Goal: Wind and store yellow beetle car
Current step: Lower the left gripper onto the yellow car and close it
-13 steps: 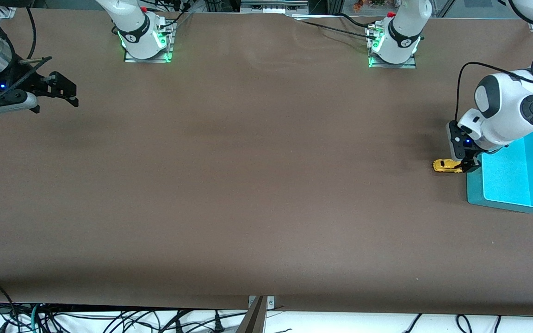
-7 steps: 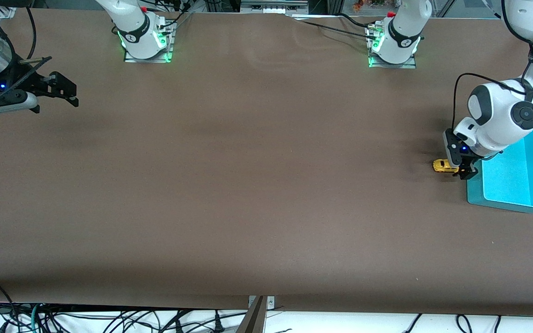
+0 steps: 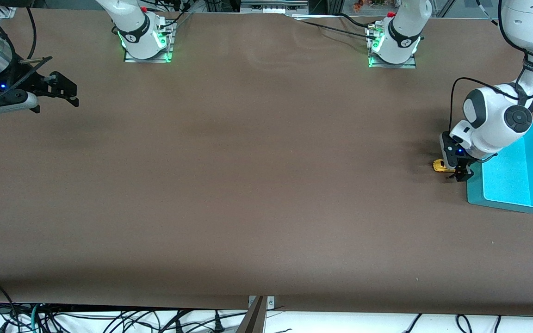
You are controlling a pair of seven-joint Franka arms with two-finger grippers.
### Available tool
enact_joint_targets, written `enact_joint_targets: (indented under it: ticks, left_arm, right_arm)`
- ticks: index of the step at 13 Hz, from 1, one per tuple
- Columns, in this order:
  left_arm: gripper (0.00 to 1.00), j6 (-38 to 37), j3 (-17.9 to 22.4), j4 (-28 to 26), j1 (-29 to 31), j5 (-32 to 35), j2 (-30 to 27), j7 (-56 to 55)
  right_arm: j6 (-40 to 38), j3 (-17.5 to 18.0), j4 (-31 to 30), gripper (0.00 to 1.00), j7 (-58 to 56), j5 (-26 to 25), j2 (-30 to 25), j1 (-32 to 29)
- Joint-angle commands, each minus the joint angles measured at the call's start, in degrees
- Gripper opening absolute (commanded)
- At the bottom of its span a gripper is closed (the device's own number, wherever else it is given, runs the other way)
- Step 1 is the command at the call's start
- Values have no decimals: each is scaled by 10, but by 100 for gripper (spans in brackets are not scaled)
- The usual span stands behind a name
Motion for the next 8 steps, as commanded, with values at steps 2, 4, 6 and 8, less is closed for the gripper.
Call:
enact_joint_targets:
  ticks: [2,4,6,8]
  left_arm:
    - [96,12,-5,4,10,13,9,12]
    - [55,12,-5,4,10,13,10,12]
    - [18,11,-5,5,10,10,9,12]
    - [0,10,-5,5,10,10,9,12]
  right_arm:
    - [-13,-1,12,100,1,-3,2,4]
    - [-14,-1,12,100,1,-3,2,4]
    - [-13,-1,12,100,2,-3,2,4]
    - [-14,-1,12,100,2,-3,2,4]
